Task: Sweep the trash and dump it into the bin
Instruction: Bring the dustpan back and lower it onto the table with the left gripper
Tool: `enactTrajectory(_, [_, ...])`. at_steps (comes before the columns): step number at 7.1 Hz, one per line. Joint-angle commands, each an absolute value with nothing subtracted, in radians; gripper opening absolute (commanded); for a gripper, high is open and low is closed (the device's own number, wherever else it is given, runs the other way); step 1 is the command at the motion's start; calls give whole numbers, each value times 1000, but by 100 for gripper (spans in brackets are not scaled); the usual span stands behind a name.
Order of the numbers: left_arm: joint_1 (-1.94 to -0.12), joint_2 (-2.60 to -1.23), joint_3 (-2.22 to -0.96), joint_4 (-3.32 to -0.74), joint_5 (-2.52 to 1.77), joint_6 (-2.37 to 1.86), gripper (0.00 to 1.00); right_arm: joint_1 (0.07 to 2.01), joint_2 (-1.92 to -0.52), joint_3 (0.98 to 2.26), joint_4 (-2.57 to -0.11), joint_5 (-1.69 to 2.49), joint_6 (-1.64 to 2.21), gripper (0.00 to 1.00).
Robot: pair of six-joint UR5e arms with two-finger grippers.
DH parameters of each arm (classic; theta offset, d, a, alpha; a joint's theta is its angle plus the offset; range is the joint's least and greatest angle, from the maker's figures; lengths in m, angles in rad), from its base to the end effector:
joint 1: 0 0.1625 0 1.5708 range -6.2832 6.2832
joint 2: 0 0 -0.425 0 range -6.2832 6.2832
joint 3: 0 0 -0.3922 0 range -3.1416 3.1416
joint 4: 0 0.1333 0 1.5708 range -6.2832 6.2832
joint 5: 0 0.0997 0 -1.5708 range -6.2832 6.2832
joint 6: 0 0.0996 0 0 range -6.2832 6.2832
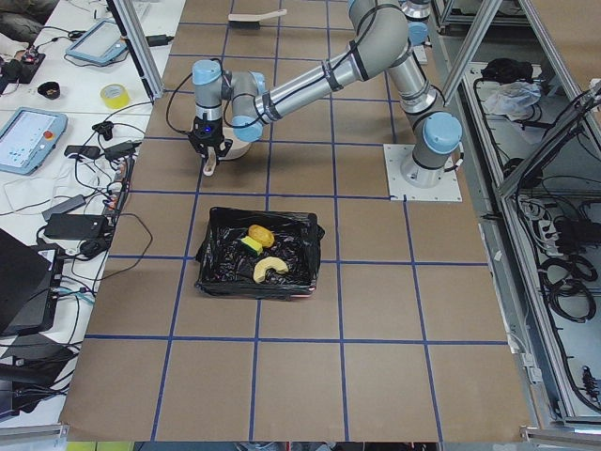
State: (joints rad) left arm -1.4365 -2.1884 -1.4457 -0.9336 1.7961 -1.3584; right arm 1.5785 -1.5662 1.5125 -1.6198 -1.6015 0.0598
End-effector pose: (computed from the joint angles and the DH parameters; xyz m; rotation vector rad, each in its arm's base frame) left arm -0.0157 -0.7129 0.2418 -2.0667 2.1984 -0.3751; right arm 0.1341 -0.5020 0.5197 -0.0835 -3.1091 0.1614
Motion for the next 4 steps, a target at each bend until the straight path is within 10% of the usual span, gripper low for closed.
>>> enactTrajectory(1, [-1442, -2181, -1453, -956, 1799, -1362, 0, 1578, -1566, 1513, -1620, -1601, 60, 100])
enactTrajectory(4, [-1443, -2160, -1457, -1005, 1798, -1353, 0, 1578, -1566, 1513, -1620, -1601, 60, 100])
